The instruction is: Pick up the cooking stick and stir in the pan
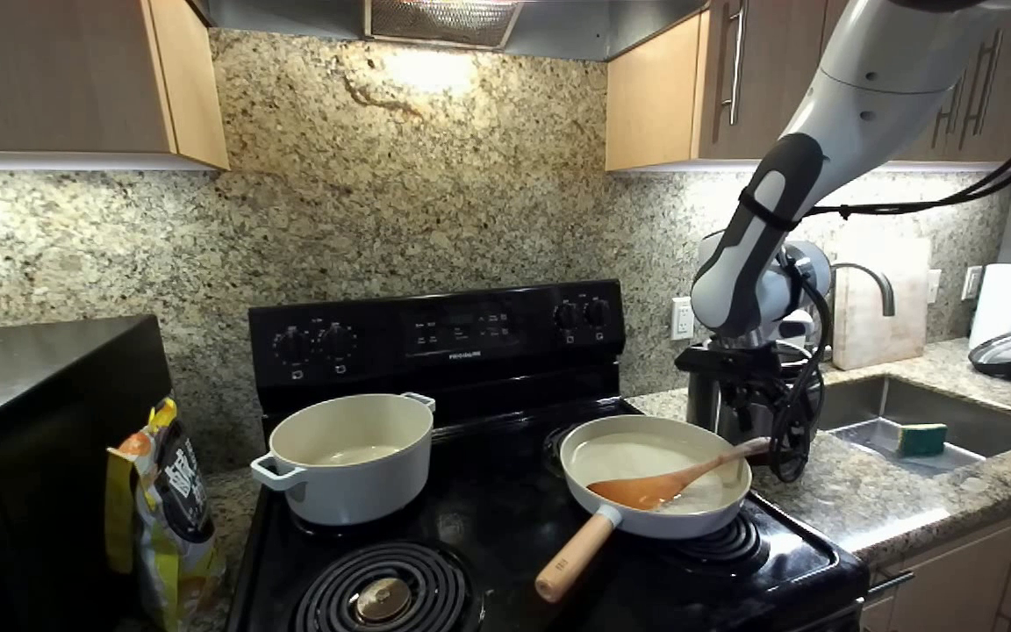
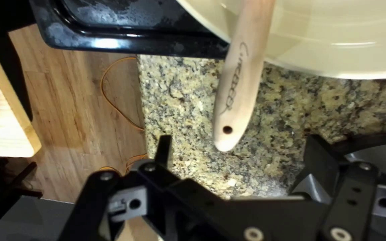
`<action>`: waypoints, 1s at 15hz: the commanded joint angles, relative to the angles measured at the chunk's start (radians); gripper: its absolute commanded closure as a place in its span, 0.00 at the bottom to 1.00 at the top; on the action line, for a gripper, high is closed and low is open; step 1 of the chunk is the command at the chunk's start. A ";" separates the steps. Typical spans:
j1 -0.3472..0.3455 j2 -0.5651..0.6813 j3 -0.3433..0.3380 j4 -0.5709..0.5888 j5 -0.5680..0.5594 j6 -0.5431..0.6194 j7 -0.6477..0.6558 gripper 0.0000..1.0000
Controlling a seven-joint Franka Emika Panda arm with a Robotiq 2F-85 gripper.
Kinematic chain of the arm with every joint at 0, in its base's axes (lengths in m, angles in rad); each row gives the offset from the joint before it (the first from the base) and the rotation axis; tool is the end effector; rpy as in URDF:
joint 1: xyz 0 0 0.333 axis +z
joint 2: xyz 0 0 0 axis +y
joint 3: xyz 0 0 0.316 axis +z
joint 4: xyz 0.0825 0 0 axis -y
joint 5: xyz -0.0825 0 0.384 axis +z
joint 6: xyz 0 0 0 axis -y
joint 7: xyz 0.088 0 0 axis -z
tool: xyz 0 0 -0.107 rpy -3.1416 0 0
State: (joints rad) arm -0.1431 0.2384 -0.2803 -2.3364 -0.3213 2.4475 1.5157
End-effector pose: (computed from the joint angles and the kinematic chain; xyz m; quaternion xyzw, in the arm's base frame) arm 0.4593 -0.2106 0.2284 0.6627 -0.7354 0.0131 0.1410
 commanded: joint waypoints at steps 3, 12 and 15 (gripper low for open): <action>-0.016 -0.124 -0.009 -0.126 0.036 0.163 -0.100 0.00; -0.044 -0.341 0.008 -0.297 0.218 0.263 -0.322 0.00; -0.044 -0.403 0.007 -0.331 0.360 0.246 -0.457 0.00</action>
State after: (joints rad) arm -0.1632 -0.0739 -0.2893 -2.5980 -0.0860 2.6801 1.1992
